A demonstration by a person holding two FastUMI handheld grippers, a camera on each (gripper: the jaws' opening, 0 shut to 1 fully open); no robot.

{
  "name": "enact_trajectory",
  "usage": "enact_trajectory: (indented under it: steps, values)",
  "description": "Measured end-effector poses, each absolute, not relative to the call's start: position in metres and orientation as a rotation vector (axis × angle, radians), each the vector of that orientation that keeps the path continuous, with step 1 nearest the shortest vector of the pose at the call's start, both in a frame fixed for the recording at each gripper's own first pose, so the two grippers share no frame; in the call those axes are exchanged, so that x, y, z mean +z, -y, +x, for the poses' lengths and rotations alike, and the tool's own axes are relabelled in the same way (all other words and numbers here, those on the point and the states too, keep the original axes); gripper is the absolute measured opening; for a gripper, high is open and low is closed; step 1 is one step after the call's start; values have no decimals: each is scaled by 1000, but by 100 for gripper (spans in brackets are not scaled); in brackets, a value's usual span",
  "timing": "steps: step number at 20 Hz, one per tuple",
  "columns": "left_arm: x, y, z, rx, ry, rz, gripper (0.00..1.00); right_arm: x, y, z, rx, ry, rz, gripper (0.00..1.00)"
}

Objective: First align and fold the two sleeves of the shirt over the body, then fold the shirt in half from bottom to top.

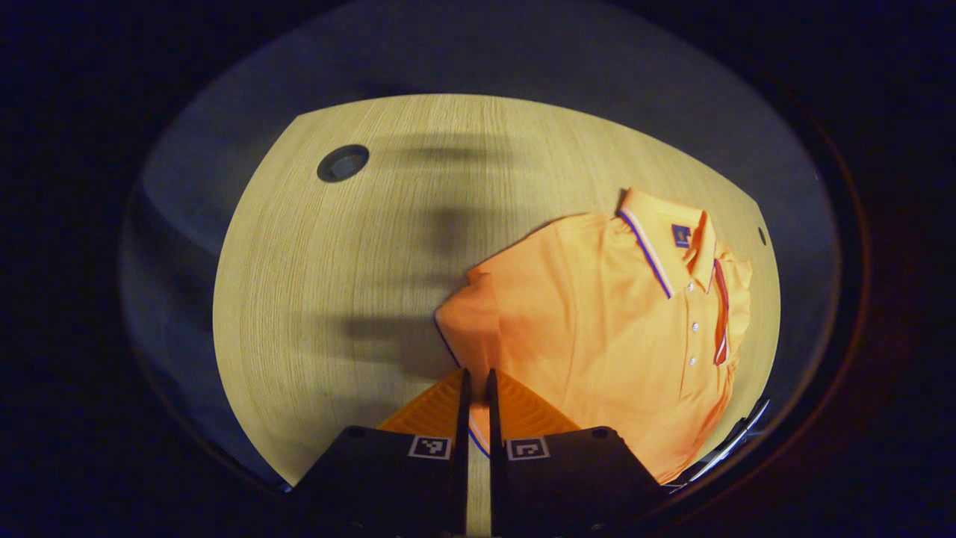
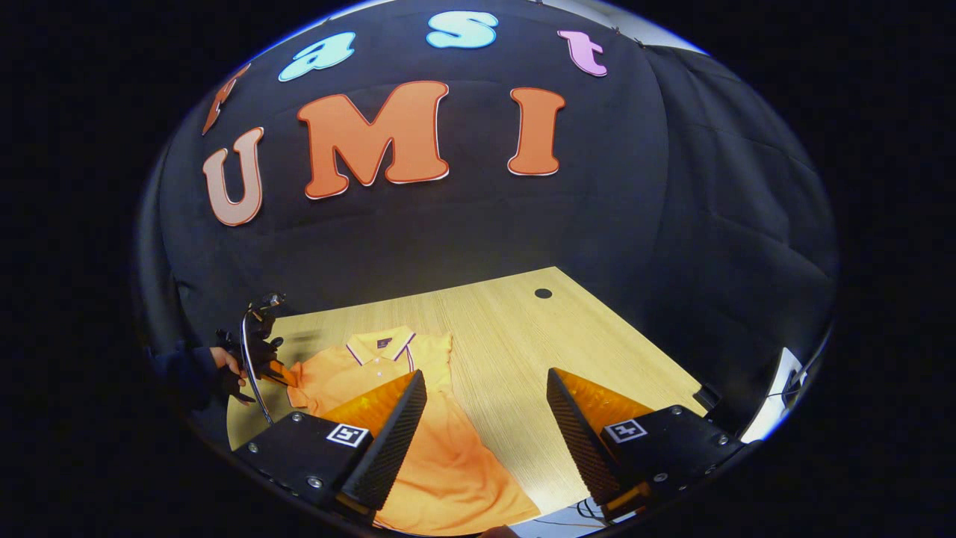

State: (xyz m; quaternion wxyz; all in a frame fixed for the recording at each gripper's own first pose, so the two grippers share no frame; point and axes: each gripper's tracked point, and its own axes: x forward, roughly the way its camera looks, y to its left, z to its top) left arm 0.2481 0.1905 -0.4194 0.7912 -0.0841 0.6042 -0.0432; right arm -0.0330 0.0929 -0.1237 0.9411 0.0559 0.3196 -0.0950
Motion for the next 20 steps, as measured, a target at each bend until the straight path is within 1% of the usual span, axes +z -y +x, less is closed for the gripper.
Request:
enact_trajectory:
  steps: [6,9,11,12,14,15,16,17,18,20]
  values:
    - [-388,-145,268,-181,-1242,-117,12,-121,-90,-36,-191,-649,106,99]
    - [-382,-114,282,-223,-1216,-68,12,-118,-80,-41,-206,-647,95,99]
    - [-372,-81,288,-294,-1184,-125,12,-120,-72,-45,-220,-655,97,99]
    - [-366,-67,289,-335,-1162,-154,17,-120,-70,-47,-223,-660,101,99]
    - [-358,-44,290,-396,-1127,-189,20,-118,-65,-49,-225,-658,106,99]
    - [-353,-37,285,-417,-1122,-191,41,-118,-62,-49,-222,-657,107,99]
    - [-351,-34,283,-423,-1111,-191,54,-119,-59,-48,-220,-657,103,99]
    - [-345,-35,282,-419,-1095,-181,63,-119,-57,-47,-212,-653,100,99]
    - [-341,-40,280,-408,-1075,-161,75,-119,-54,-45,-205,-646,99,99]
    - [-327,-49,272,-374,-1028,-122,86,-119,-53,-39,-168,-629,106,99]
